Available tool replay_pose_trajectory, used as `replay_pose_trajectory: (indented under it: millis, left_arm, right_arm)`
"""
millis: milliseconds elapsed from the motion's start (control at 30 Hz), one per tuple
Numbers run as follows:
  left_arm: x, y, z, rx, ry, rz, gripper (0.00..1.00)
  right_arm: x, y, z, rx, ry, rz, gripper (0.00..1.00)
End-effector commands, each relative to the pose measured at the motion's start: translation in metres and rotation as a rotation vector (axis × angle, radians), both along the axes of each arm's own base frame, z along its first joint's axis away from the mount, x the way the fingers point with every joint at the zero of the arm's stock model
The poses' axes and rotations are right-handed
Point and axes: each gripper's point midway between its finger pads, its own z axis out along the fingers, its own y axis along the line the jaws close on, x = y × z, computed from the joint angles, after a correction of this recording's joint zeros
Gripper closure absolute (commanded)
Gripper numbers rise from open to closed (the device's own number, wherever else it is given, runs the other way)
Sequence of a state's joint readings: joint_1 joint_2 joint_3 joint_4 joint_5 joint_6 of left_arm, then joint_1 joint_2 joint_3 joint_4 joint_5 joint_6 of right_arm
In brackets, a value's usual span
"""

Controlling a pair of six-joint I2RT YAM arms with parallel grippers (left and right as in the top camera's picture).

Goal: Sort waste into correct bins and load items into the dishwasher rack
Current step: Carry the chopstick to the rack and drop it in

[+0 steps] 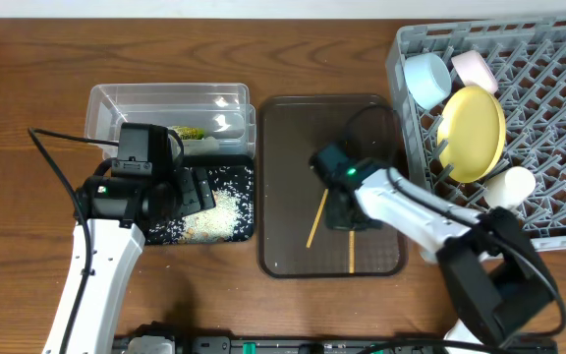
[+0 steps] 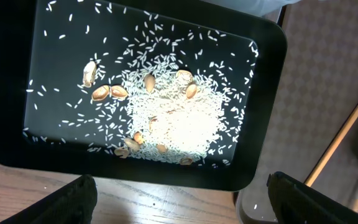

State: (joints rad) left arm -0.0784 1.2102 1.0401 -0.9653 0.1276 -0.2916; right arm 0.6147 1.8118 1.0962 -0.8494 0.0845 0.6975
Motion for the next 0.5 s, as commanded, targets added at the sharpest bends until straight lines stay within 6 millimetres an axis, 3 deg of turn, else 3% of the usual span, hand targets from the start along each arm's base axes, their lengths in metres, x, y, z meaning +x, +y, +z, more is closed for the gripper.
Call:
replay_pose_trajectory:
  millis: [0,133,167,233,333,467]
  left_arm:
    - [0.000,0.003,0.001,0.006,-0.001,0.017,0.10]
    - [0.001,0.003,0.001,0.006,-0.002,0.017,0.10]
    - [0.001,0.003,0.001,0.006,-0.002,0.017,0.10]
    - [0.001,0.003,0.001,0.006,-0.002,0.017,0.10]
    - [0.001,0.003,0.001,0.006,-0.002,0.017,0.10]
    - [0.001,0.003,0.001,0.006,-0.002,0.017,0.10]
  right_arm:
    - [0.037,-0.015,0.059,0.046,-0.139,0.097,0.99]
    - [0.056,-0.045,0.118,0.077,-0.232,0.295,0.99]
    - [0.061,-0.060,0.134,0.062,-0.260,0.333,0.99]
    - [0.068,-0.077,0.149,0.045,-0.295,0.350,0.99]
    - [0.074,-0.109,0.157,0.011,-0.314,0.346,0.99]
    - [0.074,-0.137,0.140,-0.004,-0.249,0.338,0.99]
